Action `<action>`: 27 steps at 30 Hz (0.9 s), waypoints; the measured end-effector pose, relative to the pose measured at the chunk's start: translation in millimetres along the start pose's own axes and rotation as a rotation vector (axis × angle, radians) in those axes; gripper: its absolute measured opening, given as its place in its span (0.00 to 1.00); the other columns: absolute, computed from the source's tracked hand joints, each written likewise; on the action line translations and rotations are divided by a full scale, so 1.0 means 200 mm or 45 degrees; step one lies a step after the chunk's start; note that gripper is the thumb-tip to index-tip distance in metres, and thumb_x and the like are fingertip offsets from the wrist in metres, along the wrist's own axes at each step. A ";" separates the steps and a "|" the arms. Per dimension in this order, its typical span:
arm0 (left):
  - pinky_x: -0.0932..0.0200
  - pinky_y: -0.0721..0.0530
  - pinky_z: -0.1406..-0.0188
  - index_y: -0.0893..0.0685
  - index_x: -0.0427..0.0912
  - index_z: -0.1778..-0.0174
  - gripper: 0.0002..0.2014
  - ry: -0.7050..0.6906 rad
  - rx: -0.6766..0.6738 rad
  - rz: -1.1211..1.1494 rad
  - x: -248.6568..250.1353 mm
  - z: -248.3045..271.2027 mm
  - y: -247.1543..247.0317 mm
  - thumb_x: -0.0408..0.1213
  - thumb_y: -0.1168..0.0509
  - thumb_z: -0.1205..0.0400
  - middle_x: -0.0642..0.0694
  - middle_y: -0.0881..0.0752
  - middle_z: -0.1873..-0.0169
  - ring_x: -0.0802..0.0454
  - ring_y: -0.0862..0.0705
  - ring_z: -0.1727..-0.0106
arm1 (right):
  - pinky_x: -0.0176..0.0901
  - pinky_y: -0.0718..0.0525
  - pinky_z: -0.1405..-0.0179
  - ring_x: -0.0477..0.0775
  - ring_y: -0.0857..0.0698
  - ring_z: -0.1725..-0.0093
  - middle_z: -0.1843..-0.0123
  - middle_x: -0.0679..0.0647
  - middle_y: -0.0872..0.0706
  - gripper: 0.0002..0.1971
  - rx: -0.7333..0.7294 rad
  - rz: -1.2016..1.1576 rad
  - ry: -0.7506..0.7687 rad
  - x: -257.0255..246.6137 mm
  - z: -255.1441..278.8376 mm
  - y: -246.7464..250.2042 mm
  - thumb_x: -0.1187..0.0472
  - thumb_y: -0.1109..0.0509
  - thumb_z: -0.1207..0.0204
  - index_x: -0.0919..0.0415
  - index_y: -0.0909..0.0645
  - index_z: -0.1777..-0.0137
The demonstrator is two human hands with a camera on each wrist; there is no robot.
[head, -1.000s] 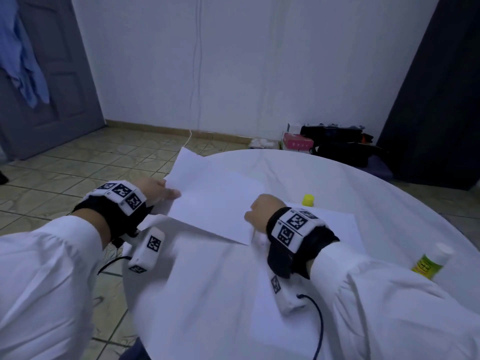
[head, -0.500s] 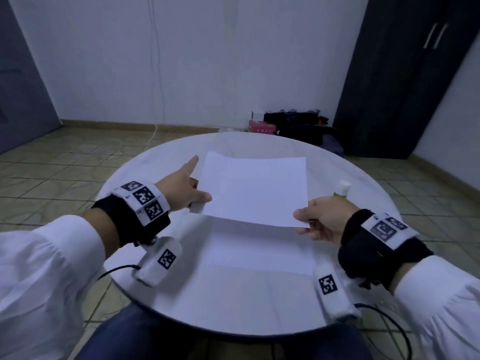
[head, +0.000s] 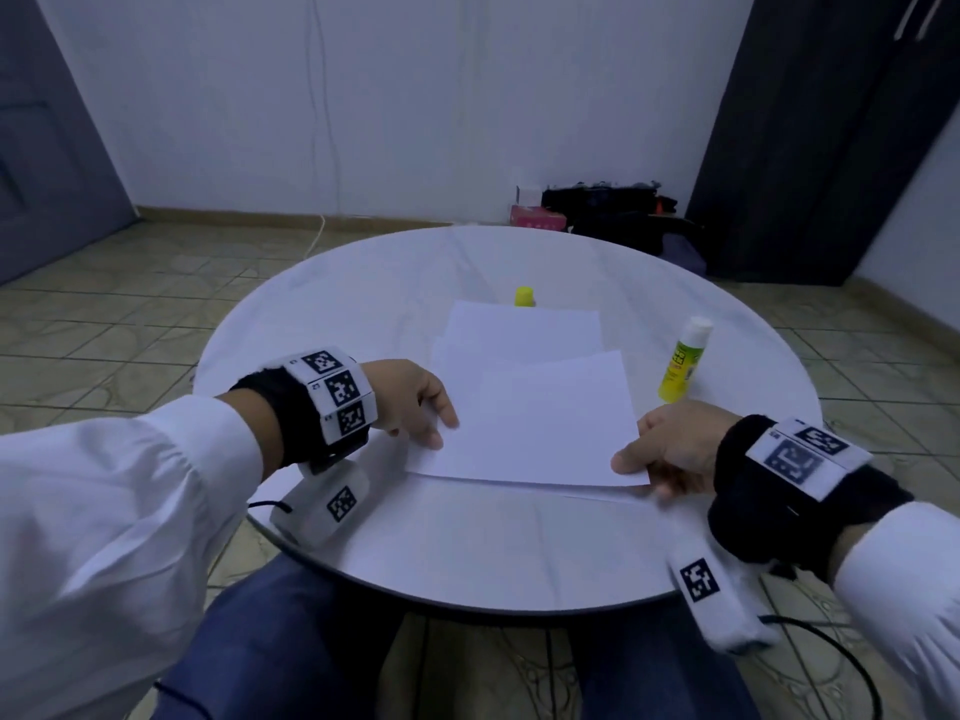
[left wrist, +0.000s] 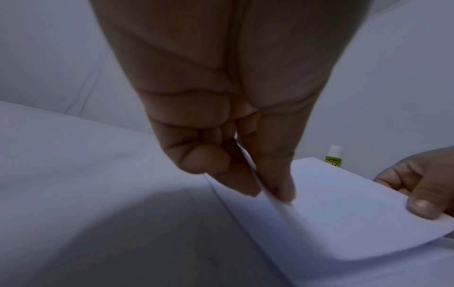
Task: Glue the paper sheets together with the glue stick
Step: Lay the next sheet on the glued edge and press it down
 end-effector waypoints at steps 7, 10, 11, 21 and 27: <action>0.66 0.26 0.67 0.16 0.55 0.55 0.10 -0.017 -0.021 -0.081 -0.01 -0.04 -0.03 0.38 0.24 0.26 0.56 0.23 0.70 0.53 0.25 0.65 | 0.40 0.26 0.79 0.60 0.21 0.75 0.74 0.64 0.20 0.13 0.015 0.108 -0.021 0.02 -0.05 -0.02 0.76 0.23 0.35 0.66 0.26 0.64; 0.68 0.29 0.69 0.16 0.54 0.52 0.09 -0.042 -0.032 -0.080 -0.02 -0.05 -0.04 0.38 0.25 0.25 0.55 0.24 0.71 0.59 0.27 0.70 | 0.42 0.24 0.75 0.62 0.19 0.69 0.66 0.67 0.19 0.11 -0.004 0.143 -0.042 0.02 -0.05 -0.03 0.74 0.22 0.34 0.68 0.24 0.59; 0.68 0.30 0.69 0.15 0.54 0.52 0.09 -0.052 -0.036 -0.080 -0.02 -0.05 -0.04 0.38 0.25 0.24 0.55 0.25 0.71 0.60 0.27 0.71 | 0.43 0.24 0.74 0.62 0.20 0.68 0.66 0.67 0.19 0.11 -0.005 0.151 -0.051 0.03 -0.05 -0.03 0.73 0.22 0.34 0.68 0.23 0.59; 0.82 0.30 0.73 0.15 0.54 0.61 0.07 -0.068 -0.047 -0.042 -0.05 -0.09 -0.01 0.36 0.25 0.24 0.61 0.17 0.68 0.67 0.21 0.67 | 0.41 0.22 0.75 0.57 0.22 0.78 0.75 0.63 0.21 0.12 0.003 0.180 -0.051 0.02 -0.05 -0.03 0.73 0.23 0.33 0.67 0.25 0.63; 0.72 0.27 0.71 0.14 0.55 0.63 0.08 -0.050 -0.036 0.007 -0.06 -0.09 0.01 0.36 0.24 0.25 0.61 0.17 0.73 0.64 0.25 0.75 | 0.39 0.22 0.79 0.57 0.26 0.78 0.78 0.62 0.21 0.11 -0.005 0.185 -0.055 0.01 -0.04 -0.04 0.73 0.23 0.32 0.68 0.25 0.64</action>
Point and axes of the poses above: each hand's wrist, its own z-axis away from the middle knuckle, its own y-axis out of the back of the hand, x = y × z, the point moved 7 cm from there along -z, towards the middle knuckle
